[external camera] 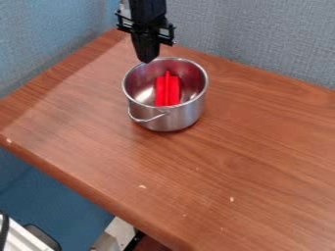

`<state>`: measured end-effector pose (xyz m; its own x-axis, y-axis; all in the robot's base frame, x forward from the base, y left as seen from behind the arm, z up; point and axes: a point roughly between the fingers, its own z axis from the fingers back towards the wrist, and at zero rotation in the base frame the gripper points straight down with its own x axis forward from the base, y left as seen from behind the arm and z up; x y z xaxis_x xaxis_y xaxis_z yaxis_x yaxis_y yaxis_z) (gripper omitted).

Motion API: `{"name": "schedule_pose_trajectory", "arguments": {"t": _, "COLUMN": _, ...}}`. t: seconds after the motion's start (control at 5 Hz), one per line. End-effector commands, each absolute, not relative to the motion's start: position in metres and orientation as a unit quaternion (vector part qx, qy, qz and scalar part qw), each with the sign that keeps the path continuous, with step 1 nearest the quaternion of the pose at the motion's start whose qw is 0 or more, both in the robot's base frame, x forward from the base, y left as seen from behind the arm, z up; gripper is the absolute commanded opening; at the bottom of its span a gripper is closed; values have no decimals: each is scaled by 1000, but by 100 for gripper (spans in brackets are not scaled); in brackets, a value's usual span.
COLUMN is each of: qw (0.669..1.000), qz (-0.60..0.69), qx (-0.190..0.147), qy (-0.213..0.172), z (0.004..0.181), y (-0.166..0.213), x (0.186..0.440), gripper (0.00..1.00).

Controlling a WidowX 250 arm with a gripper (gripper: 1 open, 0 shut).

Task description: Move the red object from the metal pot to the table

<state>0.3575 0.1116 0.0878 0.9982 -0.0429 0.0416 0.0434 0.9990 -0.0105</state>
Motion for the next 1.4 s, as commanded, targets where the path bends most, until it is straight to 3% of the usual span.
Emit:
{"name": "schedule_pose_trajectory", "arguments": {"t": 0.0, "qw": 999, "qz": 15, "qx": 6, "qy": -40, "z": 105, "y": 117, "x": 365, "gripper": 100}}
{"name": "schedule_pose_trajectory", "arguments": {"t": 0.2, "qw": 999, "qz": 21, "qx": 3, "qy": -36, "z": 90, "y": 115, "x": 360, "gripper": 100}}
{"name": "schedule_pose_trajectory", "arguments": {"t": 0.4, "qw": 998, "qz": 28, "qx": 5, "qy": -50, "z": 86, "y": 112, "x": 351, "gripper": 100}}
{"name": "schedule_pose_trajectory", "arguments": {"t": 0.8, "qw": 996, "qz": 66, "qx": 8, "qy": -54, "z": 92, "y": 105, "x": 361, "gripper": 100}}
{"name": "schedule_pose_trajectory", "arguments": {"t": 1.2, "qw": 991, "qz": 125, "qx": 10, "qy": -52, "z": 87, "y": 84, "x": 361, "gripper": 100}}
